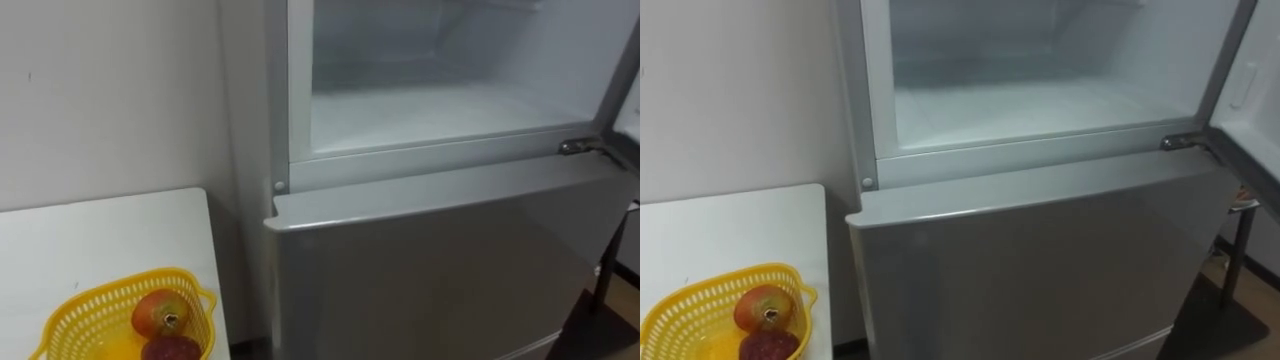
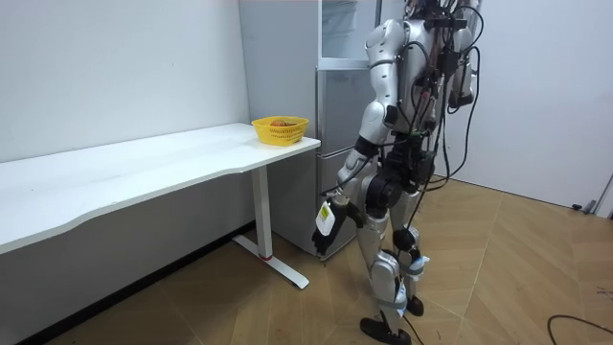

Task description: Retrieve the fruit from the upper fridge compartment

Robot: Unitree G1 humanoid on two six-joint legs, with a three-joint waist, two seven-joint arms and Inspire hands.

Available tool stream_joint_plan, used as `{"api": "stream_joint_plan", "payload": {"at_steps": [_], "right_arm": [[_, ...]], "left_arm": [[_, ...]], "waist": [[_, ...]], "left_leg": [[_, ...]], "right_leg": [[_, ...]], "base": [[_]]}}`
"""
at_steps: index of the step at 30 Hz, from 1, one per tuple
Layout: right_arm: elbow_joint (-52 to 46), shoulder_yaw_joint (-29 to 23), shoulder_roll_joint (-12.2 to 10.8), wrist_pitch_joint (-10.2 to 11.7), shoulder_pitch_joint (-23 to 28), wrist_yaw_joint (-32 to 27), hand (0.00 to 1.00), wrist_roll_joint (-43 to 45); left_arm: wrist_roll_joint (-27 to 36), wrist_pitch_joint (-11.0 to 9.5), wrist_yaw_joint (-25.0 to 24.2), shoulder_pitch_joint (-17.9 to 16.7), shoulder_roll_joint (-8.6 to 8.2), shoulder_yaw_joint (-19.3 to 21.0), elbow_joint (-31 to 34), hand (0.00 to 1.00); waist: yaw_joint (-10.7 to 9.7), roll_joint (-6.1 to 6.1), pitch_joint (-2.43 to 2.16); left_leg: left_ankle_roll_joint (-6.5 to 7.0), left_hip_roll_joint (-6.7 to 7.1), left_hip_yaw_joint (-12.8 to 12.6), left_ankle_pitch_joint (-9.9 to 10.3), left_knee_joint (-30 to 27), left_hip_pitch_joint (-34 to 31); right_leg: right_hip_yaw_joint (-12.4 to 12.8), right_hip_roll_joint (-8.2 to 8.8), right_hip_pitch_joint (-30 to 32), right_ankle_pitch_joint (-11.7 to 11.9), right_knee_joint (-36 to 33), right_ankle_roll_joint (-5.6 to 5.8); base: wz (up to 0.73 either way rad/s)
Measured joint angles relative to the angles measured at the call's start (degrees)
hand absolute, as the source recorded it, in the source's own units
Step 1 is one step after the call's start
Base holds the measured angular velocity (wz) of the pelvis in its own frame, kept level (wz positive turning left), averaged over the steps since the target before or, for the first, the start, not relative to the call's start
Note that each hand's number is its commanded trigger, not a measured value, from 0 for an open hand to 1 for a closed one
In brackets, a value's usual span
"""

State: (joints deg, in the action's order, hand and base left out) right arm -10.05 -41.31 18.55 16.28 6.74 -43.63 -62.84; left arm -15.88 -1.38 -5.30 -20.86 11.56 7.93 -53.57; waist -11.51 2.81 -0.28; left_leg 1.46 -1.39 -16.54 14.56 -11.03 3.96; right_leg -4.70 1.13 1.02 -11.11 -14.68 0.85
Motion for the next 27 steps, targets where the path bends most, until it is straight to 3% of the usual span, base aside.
{"api": "stream_joint_plan", "payload": {"at_steps": [4, 9, 15, 19, 22, 27], "right_arm": [[-0.07, 0.59, 0.0, -0.75, -0.68, 3.17, 0.0, 8.12], [-1.7, 4.52, 0.0, -3.13, -1.28, 6.49, 0.0, 15.28], [-5.25, 10.34, 0.0, -5.38, -1.14, 10.08, 0.0, 21.51], [-10.2, 11.91, 1.06, -6.37, -3.3, 10.82, 0.0, 25.16], [-11.71, 12.55, 1.76, -6.29, -5.81, 13.76, 0.0, 26.93], [-13.23, 14.02, 1.76, -6.41, -6.62, 18.75, 0.0, 27.07]], "left_arm": [[0.05, -0.42, -0.49, -0.04, -0.21, 1.39, -0.69, 0.0], [-0.02, -0.55, -0.5, -0.23, -0.95, 1.41, -1.88, 0.0], [-0.01, -0.58, -0.42, 0.07, -1.63, 1.52, -3.0, 0.0], [-0.01, -0.74, 0.13, 0.54, -1.49, 2.04, -4.4, 0.0], [0.01, -1.11, 0.46, 0.76, -0.57, 2.04, -4.87, 0.0], [0.0, -1.01, 1.23, 0.78, -0.65, 2.01, -5.96, 0.0]], "waist": [[0.71, -0.17, 0.1], [0.93, -0.01, 0.19], [2.56, 0.44, 0.46], [3.16, 1.65, 0.91], [4.27, 3.06, 0.81], [6.82, 2.74, 0.44]], "left_leg": [[-0.06, 0.04, 0.04, -0.06, 0.22, 0.82], [-0.05, 0.07, 0.15, -0.12, 0.27, 0.76], [-0.11, 0.15, 0.07, -0.47, 0.2, 0.71], [-0.19, 0.06, 0.84, -0.55, -0.35, 0.56], [-0.46, -0.14, 1.68, -0.71, -0.28, 0.91], [-0.5, -0.22, 3.28, -0.73, -0.22, 0.68]], "right_leg": [[0.08, 0.02, -0.56, 0.0, -0.25, 0.0], [-0.05, 0.08, -0.52, -0.01, -0.54, -0.02], [0.03, 0.16, 0.16, -0.19, -1.1, -0.31], [-0.17, 0.08, 0.05, -0.41, -0.9, -0.64], [-0.47, -0.27, -0.98, -0.3, 0.23, -0.89], [-2.4, -0.18, -2.3, 0.05, 1.35, -0.97]], "base": [[0.0], [0.0], [-0.04], [0.0], [0.1], [0.19]]}}
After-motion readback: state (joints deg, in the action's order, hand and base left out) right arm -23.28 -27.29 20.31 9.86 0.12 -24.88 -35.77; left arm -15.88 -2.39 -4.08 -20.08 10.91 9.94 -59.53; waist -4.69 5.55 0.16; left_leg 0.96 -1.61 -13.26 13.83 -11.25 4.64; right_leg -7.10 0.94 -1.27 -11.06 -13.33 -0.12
